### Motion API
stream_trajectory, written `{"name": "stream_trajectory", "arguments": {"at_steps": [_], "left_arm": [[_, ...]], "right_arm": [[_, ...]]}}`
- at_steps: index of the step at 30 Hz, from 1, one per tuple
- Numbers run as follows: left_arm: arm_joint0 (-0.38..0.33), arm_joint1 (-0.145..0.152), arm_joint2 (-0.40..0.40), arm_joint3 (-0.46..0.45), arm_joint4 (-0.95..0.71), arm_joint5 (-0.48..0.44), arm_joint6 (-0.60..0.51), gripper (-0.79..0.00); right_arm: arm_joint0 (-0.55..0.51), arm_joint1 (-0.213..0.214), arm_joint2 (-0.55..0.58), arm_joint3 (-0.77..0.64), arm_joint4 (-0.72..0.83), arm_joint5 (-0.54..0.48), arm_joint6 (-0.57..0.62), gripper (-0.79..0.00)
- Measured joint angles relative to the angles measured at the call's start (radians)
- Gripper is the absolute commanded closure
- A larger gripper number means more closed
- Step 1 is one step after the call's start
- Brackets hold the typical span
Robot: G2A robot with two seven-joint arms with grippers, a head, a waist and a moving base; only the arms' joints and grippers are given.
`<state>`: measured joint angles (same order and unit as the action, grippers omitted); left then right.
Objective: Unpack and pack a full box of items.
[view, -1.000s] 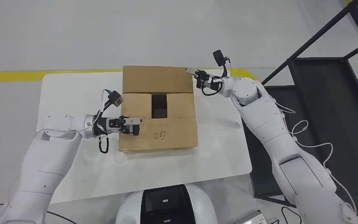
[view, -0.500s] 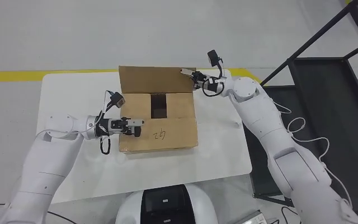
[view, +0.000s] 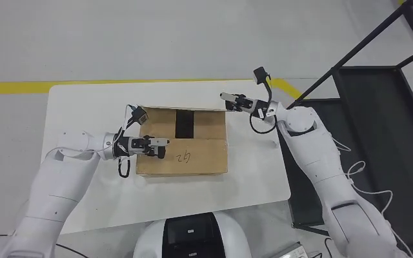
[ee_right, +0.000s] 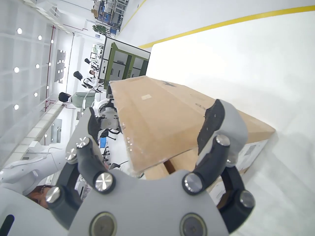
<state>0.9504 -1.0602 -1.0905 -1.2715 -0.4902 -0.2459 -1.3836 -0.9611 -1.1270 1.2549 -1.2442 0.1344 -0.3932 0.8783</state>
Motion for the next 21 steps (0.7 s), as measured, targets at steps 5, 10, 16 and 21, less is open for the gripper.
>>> {"name": "stream_trajectory", "arguments": {"at_steps": [5,10,16,21], "left_arm": [[0.0,0.0,0.003,0.002,0.0,-0.003,0.002,-0.785],[-0.017,-0.001,0.012,0.007,0.016,0.006,-0.002,-0.785],[-0.042,-0.002,0.021,0.013,0.039,0.025,-0.005,-0.785],[-0.043,0.001,0.013,-0.018,0.041,-0.002,-0.002,-0.785]], "right_arm": [[-0.13,0.025,0.07,-0.179,-0.034,0.023,0.023,-0.785],[-0.221,0.037,0.083,-0.306,-0.088,0.057,0.05,-0.785],[-0.268,0.043,0.076,-0.365,-0.131,0.065,0.039,-0.785],[-0.273,0.045,0.086,-0.388,-0.125,0.074,0.01,-0.785]]}}
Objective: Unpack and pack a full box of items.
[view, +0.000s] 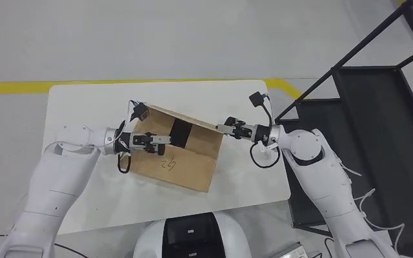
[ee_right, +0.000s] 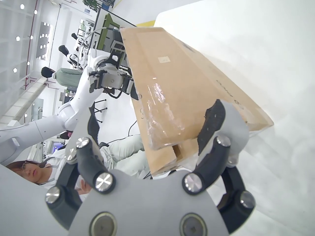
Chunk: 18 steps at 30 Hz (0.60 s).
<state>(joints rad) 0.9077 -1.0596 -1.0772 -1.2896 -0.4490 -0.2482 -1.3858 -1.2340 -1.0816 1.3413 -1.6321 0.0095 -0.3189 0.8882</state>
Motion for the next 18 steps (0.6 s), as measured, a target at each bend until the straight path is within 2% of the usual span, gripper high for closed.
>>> {"name": "stream_trajectory", "arguments": {"at_steps": [18], "left_arm": [[0.182,0.048,-0.164,-0.152,-0.013,-0.079,0.05,-0.785]], "right_arm": [[-0.043,0.008,-0.039,-0.132,-0.057,0.024,0.006,-0.785]]}}
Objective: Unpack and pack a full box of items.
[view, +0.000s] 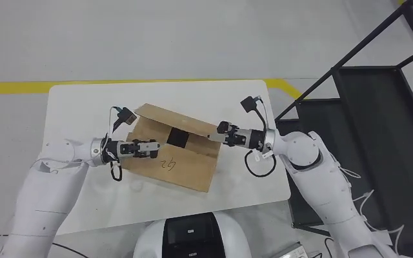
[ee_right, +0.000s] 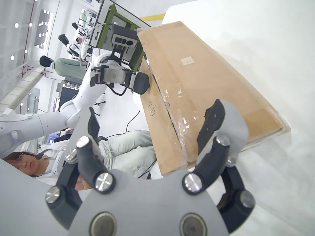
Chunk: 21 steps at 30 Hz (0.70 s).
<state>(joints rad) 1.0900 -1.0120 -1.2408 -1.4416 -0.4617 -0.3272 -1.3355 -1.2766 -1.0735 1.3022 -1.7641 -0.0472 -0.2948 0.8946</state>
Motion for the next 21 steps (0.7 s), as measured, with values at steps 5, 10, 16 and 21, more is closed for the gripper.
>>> {"name": "stream_trajectory", "arguments": {"at_steps": [5,10,16,21], "left_arm": [[0.024,0.008,-0.031,-0.039,0.013,-0.018,0.024,-0.785],[0.003,0.009,-0.026,-0.033,0.027,-0.001,0.03,-0.785],[-0.064,0.0,0.012,0.03,0.03,0.049,0.061,-0.785],[-0.09,-0.005,0.015,0.074,-0.002,0.054,0.102,-0.785]], "right_arm": [[-0.022,0.003,-0.014,-0.03,-0.035,0.011,0.003,-0.785],[-0.029,0.003,-0.047,-0.034,-0.07,0.035,0.01,-0.785],[-0.023,0.003,-0.082,-0.023,-0.112,0.065,0.014,-0.785],[-0.015,0.002,-0.108,-0.017,-0.147,0.097,0.021,-0.785]]}}
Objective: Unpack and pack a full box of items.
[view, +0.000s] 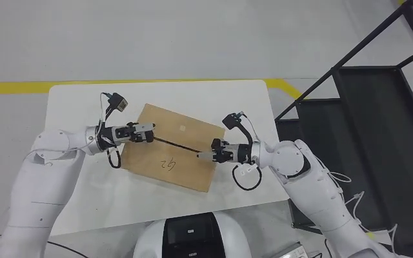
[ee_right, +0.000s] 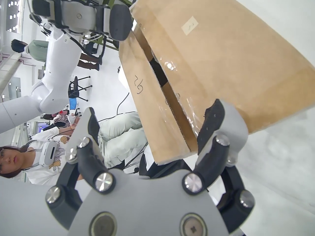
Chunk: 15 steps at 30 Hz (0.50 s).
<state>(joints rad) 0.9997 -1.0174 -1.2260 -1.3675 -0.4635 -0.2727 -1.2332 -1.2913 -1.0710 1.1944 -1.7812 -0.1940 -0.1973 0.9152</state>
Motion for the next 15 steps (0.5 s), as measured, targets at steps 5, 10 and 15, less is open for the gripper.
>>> {"name": "stream_trajectory", "arguments": {"at_steps": [5,10,15], "left_arm": [[-0.017,0.001,0.01,0.035,0.02,0.045,-0.004,-0.785],[-0.015,0.004,0.005,0.065,0.032,0.061,-0.005,-0.785],[-0.001,0.013,-0.017,0.067,0.097,0.074,0.037,-0.785]], "right_arm": [[0.009,-0.001,-0.013,0.007,-0.004,0.011,-0.008,-0.785],[0.009,0.002,0.001,0.013,0.014,0.018,-0.014,-0.785],[0.002,0.006,0.023,0.013,0.033,0.019,-0.018,-0.785]]}}
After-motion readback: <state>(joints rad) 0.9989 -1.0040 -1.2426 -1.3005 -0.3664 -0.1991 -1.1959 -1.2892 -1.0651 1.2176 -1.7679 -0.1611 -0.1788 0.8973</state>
